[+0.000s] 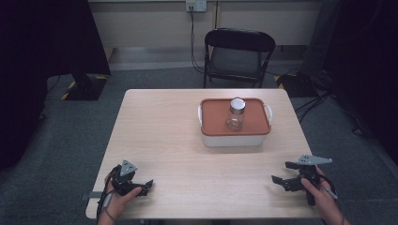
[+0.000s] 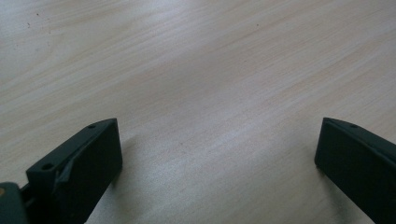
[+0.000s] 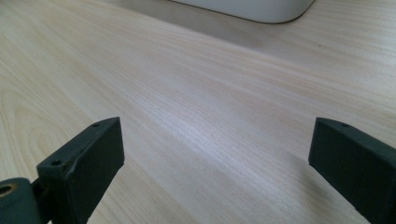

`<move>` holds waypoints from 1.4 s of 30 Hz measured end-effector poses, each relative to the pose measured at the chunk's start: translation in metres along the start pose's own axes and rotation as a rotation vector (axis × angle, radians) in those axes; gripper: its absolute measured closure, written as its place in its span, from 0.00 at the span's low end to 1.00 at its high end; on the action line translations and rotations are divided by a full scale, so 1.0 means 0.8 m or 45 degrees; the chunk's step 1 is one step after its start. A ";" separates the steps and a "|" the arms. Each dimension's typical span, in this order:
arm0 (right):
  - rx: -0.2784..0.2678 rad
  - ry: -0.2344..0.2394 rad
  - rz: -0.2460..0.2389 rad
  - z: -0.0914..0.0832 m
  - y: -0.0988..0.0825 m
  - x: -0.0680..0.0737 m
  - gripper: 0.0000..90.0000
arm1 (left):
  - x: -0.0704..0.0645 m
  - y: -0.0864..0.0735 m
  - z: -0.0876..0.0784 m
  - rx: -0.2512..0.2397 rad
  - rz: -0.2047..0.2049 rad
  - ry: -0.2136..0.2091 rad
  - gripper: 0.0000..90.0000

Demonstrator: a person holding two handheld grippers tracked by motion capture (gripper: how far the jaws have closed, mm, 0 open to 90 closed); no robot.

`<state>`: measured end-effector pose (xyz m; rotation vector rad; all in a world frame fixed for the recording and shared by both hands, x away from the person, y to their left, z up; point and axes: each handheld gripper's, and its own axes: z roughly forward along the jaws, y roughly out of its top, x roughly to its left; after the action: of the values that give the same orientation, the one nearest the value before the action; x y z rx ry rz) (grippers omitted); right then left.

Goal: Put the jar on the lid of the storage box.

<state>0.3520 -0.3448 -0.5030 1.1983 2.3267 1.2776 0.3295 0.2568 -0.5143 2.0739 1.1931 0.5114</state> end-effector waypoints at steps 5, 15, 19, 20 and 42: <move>0.003 -0.001 -0.005 -0.002 -0.002 0.000 0.02 | 0.000 0.000 0.000 0.000 0.000 0.000 0.01; 0.013 -0.009 -0.007 -0.007 -0.008 -0.002 0.02 | 0.000 0.000 0.000 0.000 0.000 0.000 0.01; 0.018 -0.010 -0.006 -0.008 -0.010 -0.002 0.02 | 0.000 0.000 0.000 0.000 0.000 0.000 0.01; 0.019 -0.012 -0.010 -0.009 -0.010 -0.002 0.02 | 0.000 0.000 0.000 0.000 0.000 0.000 0.01; 0.043 -0.015 -0.016 -0.023 -0.027 -0.007 0.02 | 0.000 0.000 0.000 0.000 0.000 0.000 0.01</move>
<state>0.3341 -0.3661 -0.5102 1.1965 2.3524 1.2290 0.3295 0.2568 -0.5143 2.0738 1.1934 0.5115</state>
